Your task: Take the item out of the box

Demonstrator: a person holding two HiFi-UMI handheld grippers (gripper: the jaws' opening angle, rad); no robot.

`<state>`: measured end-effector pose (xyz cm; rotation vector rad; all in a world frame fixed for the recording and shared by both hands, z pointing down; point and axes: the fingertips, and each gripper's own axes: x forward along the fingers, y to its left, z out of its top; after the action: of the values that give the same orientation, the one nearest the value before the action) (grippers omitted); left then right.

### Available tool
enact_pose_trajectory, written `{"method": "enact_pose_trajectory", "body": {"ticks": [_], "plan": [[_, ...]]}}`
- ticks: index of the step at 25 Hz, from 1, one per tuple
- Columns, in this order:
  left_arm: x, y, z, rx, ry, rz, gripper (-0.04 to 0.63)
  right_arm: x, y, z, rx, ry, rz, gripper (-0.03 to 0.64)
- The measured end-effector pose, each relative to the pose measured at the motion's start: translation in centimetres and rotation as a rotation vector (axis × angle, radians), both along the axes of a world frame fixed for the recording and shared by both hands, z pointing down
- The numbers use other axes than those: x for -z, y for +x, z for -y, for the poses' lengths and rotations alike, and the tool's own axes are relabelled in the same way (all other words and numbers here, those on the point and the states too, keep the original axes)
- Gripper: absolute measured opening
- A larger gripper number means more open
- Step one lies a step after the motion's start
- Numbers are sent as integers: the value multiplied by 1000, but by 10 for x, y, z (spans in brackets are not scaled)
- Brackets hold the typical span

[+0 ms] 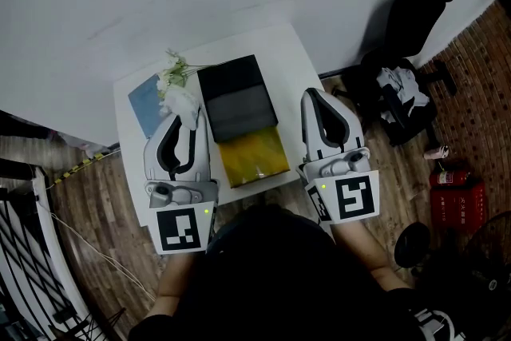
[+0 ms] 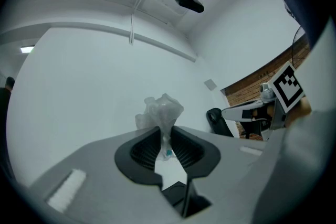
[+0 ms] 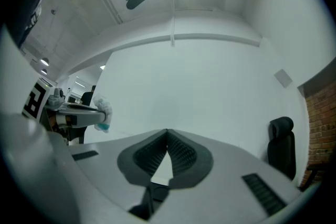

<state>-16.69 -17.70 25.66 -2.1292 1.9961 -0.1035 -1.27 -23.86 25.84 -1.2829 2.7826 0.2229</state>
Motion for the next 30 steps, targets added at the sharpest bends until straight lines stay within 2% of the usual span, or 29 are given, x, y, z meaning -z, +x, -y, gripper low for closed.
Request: {"method": "enact_pose_trajectory", "body": {"ticks": [30], "plan": [[-4,16,-10,25,-12,5,72,-3,14,-6,26,-9,6,11]]}}
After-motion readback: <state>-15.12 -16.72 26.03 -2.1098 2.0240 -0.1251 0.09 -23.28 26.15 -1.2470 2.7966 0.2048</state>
